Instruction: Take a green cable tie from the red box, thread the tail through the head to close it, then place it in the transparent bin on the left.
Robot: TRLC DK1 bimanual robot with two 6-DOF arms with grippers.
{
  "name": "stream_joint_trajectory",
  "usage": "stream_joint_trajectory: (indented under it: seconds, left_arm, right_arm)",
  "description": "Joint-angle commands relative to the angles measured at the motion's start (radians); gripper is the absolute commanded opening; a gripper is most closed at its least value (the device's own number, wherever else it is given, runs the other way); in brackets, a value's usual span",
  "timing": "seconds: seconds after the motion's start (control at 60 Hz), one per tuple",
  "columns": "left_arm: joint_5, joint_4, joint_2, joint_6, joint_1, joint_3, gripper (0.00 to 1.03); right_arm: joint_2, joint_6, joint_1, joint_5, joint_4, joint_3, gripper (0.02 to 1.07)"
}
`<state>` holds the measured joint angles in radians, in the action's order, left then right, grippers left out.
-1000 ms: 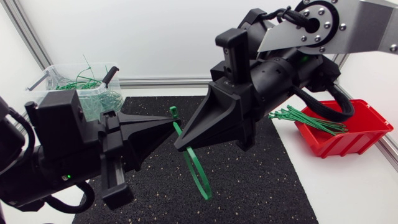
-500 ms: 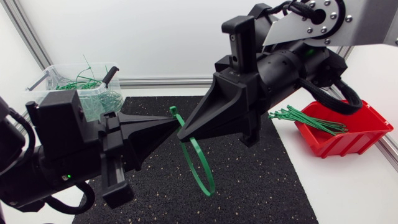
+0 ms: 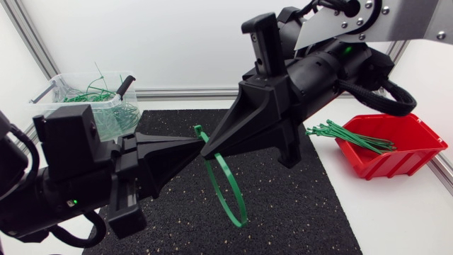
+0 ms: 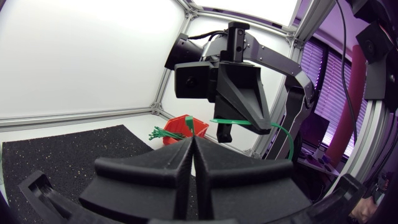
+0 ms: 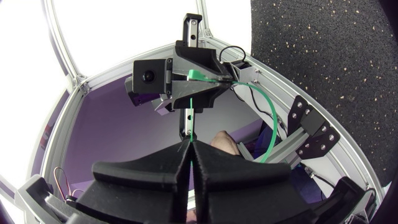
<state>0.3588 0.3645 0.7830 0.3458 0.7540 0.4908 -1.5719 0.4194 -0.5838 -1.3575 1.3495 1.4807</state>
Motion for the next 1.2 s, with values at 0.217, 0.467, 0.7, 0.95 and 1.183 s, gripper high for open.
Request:
stream_joint_trajectory:
  seconds: [0.217,0.467,0.7,0.95,1.183]
  left_arm:
    - [0.006,0.002,-0.022,0.058,-0.005,0.012,0.03]
    - [0.006,0.005,-0.025,0.067,-0.015,0.012,0.03]
    - [0.0,0.01,-0.027,0.062,-0.015,0.011,0.03]
    - [-0.006,0.024,-0.005,0.064,-0.054,0.011,0.03]
    - [-0.004,0.028,-0.002,0.064,-0.058,0.011,0.03]
  right_arm:
    - [-0.068,0.016,0.001,0.001,0.042,0.067,0.08]
    - [-0.083,0.016,0.012,-0.006,0.04,0.082,0.08]
    - [-0.1,0.005,0.015,-0.022,0.04,0.079,0.08]
    - [-0.068,0.002,0.01,-0.026,0.04,0.075,0.08]
    - [-0.073,0.001,0.012,-0.028,0.036,0.072,0.08]
